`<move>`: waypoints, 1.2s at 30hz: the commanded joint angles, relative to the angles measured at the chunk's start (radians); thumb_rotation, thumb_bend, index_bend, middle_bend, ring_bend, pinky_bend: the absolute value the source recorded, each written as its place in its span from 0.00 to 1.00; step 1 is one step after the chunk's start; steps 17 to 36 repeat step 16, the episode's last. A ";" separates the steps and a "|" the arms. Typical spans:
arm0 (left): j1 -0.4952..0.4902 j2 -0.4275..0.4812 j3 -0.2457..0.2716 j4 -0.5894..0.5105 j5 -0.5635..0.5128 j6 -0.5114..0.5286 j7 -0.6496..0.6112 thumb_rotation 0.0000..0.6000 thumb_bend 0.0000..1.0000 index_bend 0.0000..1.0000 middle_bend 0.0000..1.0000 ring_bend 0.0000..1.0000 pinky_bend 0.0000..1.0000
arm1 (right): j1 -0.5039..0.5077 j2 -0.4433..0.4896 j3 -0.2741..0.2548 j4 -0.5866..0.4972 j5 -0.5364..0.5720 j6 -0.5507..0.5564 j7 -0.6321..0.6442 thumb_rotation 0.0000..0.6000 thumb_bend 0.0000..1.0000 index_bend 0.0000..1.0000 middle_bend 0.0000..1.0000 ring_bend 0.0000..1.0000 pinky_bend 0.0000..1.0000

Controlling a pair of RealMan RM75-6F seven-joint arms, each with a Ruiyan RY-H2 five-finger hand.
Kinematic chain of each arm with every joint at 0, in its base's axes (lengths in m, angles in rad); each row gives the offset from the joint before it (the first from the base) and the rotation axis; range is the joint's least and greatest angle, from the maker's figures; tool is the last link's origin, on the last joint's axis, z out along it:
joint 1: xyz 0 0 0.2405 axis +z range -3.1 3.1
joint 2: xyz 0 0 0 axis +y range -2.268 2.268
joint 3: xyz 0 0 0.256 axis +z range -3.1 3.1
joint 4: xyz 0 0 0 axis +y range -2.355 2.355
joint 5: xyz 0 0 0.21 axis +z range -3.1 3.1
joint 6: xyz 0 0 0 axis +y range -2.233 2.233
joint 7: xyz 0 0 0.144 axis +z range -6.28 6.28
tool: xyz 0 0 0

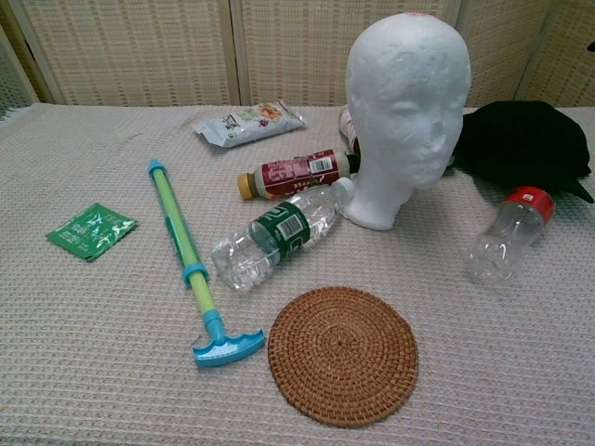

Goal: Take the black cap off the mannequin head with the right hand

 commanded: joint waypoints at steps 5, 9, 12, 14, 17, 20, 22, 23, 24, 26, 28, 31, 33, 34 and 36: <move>-0.006 -0.007 -0.004 0.009 -0.003 -0.006 -0.004 1.00 0.18 0.28 0.28 0.24 0.25 | -0.212 0.137 -0.121 -0.200 -0.164 0.249 0.062 1.00 0.08 0.23 0.29 0.32 0.50; -0.006 -0.010 -0.006 0.010 -0.007 -0.005 -0.002 1.00 0.18 0.28 0.28 0.24 0.25 | -0.301 0.136 -0.165 -0.228 -0.229 0.370 0.075 1.00 0.07 0.20 0.29 0.27 0.50; -0.006 -0.015 -0.009 0.010 -0.008 0.000 0.000 1.00 0.18 0.28 0.28 0.24 0.25 | -0.360 0.120 -0.186 -0.232 -0.251 0.442 0.083 1.00 0.08 0.20 0.29 0.27 0.50; -0.006 -0.020 -0.012 0.013 -0.009 0.003 0.001 1.00 0.18 0.28 0.28 0.24 0.25 | -0.390 0.111 -0.193 -0.233 -0.255 0.473 0.087 1.00 0.08 0.20 0.29 0.27 0.50; -0.008 -0.024 -0.014 0.015 -0.011 0.002 0.003 1.00 0.18 0.28 0.28 0.24 0.25 | -0.407 0.105 -0.197 -0.233 -0.259 0.489 0.090 1.00 0.08 0.20 0.29 0.27 0.50; -0.008 -0.024 -0.014 0.015 -0.011 0.002 0.003 1.00 0.18 0.28 0.28 0.24 0.25 | -0.407 0.105 -0.197 -0.233 -0.259 0.489 0.090 1.00 0.08 0.20 0.29 0.27 0.50; -0.008 -0.024 -0.014 0.015 -0.011 0.002 0.003 1.00 0.18 0.28 0.28 0.24 0.25 | -0.407 0.105 -0.197 -0.233 -0.259 0.489 0.090 1.00 0.08 0.20 0.29 0.27 0.50; -0.008 -0.024 -0.014 0.015 -0.011 0.002 0.003 1.00 0.18 0.28 0.28 0.24 0.25 | -0.407 0.105 -0.197 -0.233 -0.259 0.489 0.090 1.00 0.08 0.20 0.29 0.27 0.50; -0.008 -0.024 -0.014 0.015 -0.011 0.002 0.003 1.00 0.18 0.28 0.28 0.24 0.25 | -0.407 0.105 -0.197 -0.233 -0.259 0.489 0.090 1.00 0.08 0.20 0.29 0.27 0.50; -0.008 -0.024 -0.014 0.015 -0.011 0.002 0.003 1.00 0.18 0.28 0.28 0.24 0.25 | -0.407 0.105 -0.197 -0.233 -0.259 0.489 0.090 1.00 0.08 0.20 0.29 0.27 0.50; -0.008 -0.024 -0.014 0.015 -0.011 0.002 0.003 1.00 0.18 0.28 0.28 0.24 0.25 | -0.407 0.105 -0.197 -0.233 -0.259 0.489 0.090 1.00 0.08 0.20 0.29 0.27 0.50; -0.008 -0.024 -0.014 0.015 -0.011 0.002 0.003 1.00 0.18 0.28 0.28 0.24 0.25 | -0.407 0.105 -0.197 -0.233 -0.259 0.489 0.090 1.00 0.08 0.20 0.29 0.27 0.50; -0.008 -0.024 -0.014 0.015 -0.011 0.002 0.003 1.00 0.18 0.28 0.28 0.24 0.25 | -0.407 0.105 -0.197 -0.233 -0.259 0.489 0.090 1.00 0.08 0.20 0.29 0.27 0.50; -0.008 -0.024 -0.014 0.015 -0.011 0.002 0.003 1.00 0.18 0.28 0.28 0.24 0.25 | -0.407 0.105 -0.197 -0.233 -0.259 0.489 0.090 1.00 0.08 0.20 0.29 0.27 0.50; -0.008 -0.024 -0.014 0.015 -0.011 0.002 0.003 1.00 0.18 0.28 0.28 0.24 0.25 | -0.407 0.105 -0.197 -0.233 -0.259 0.489 0.090 1.00 0.08 0.20 0.29 0.27 0.50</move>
